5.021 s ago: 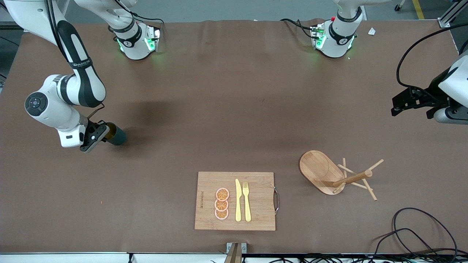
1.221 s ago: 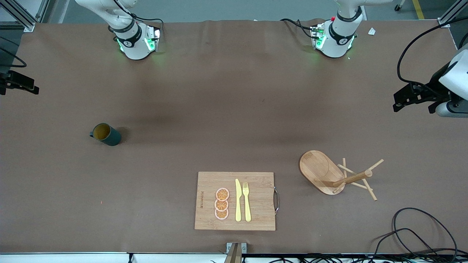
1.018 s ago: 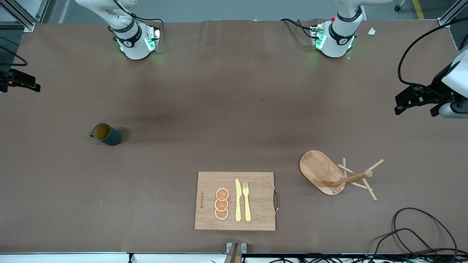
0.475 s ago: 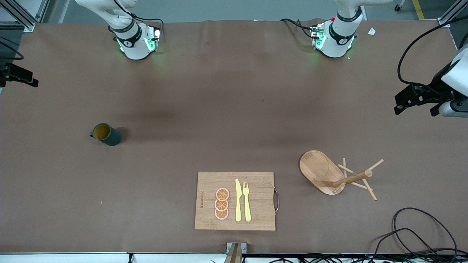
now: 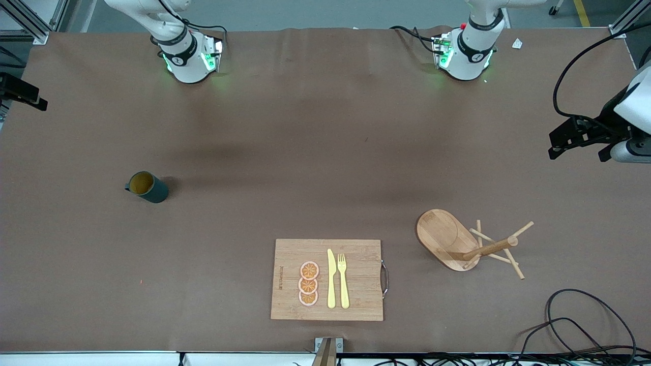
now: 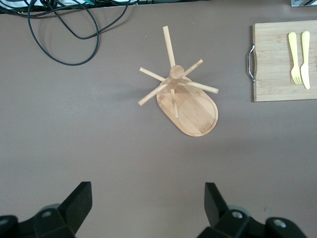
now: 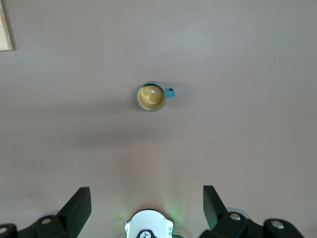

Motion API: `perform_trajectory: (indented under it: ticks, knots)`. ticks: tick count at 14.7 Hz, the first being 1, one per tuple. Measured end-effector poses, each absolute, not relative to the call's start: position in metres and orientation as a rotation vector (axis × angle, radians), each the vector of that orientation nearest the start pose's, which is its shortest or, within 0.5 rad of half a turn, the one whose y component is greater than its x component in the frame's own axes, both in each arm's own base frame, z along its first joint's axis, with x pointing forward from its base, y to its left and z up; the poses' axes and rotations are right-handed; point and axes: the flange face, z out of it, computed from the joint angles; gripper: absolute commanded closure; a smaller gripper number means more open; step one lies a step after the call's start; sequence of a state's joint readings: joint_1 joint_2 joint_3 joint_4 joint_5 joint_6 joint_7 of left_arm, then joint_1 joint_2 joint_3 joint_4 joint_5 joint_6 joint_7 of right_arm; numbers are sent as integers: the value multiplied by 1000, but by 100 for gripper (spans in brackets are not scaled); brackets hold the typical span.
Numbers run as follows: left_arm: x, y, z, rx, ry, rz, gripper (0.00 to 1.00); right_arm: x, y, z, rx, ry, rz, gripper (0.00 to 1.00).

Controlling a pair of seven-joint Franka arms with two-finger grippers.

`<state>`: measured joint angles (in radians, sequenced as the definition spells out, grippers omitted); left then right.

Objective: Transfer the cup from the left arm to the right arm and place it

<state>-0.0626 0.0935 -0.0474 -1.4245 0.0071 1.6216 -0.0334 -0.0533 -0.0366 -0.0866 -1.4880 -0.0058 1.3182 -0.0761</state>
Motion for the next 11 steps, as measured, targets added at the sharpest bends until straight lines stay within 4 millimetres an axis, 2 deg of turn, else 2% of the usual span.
perform_trajectory:
  ticks: [11]
  knots:
    - [586,-62,645,-3140,119,-163,0,494,-72,670,-3118,184,169,0]
